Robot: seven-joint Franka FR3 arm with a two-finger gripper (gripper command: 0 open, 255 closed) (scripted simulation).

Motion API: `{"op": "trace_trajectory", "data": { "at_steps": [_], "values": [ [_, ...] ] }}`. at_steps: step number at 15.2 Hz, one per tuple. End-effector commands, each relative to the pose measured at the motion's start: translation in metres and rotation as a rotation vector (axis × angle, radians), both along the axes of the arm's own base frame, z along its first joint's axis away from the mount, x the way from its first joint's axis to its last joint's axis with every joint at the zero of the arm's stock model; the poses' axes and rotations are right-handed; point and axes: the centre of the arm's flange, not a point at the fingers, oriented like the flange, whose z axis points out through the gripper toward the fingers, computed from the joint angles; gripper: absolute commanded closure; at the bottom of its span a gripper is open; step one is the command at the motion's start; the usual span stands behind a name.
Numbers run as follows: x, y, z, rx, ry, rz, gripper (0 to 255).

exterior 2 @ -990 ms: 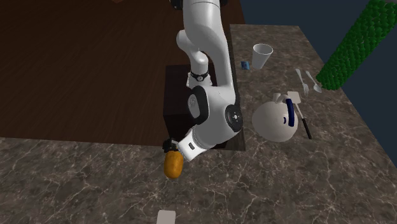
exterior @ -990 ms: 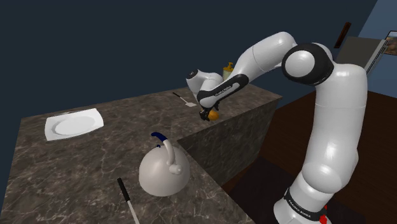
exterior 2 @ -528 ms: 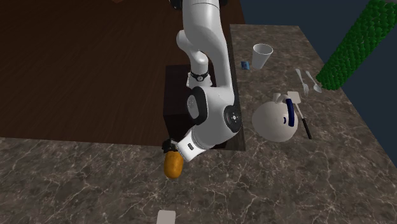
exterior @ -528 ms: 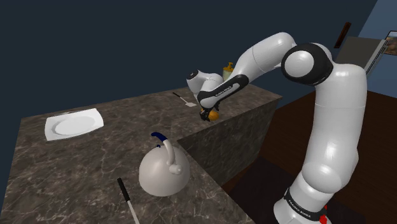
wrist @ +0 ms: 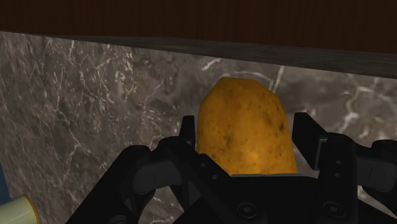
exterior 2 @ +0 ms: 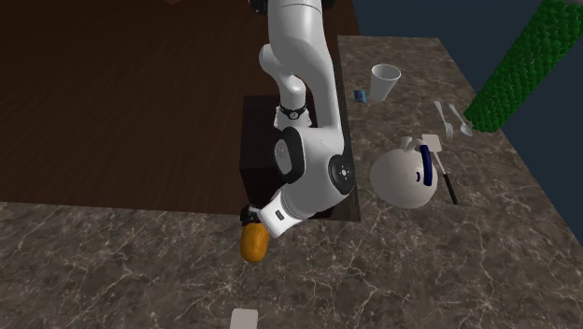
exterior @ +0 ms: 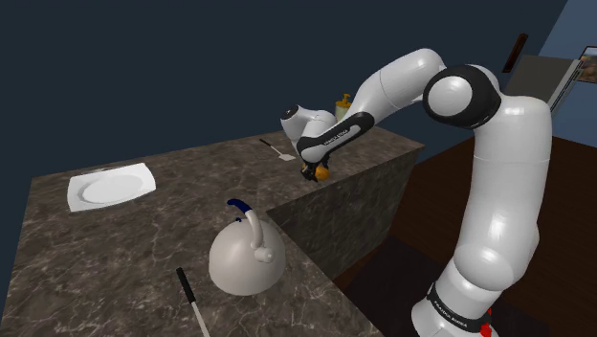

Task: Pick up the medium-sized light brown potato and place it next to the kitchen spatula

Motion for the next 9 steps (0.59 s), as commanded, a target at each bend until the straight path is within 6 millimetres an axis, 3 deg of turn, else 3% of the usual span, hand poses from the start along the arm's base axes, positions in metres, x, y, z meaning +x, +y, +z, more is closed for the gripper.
{"op": "trace_trajectory", "data": {
  "at_steps": [1,9],
  "values": [
    [0.0,0.001,-0.001,0.001,0.001,0.001,255],
    [0.0,0.001,0.036,0.001,0.0,0.001,255]
  ]
}}
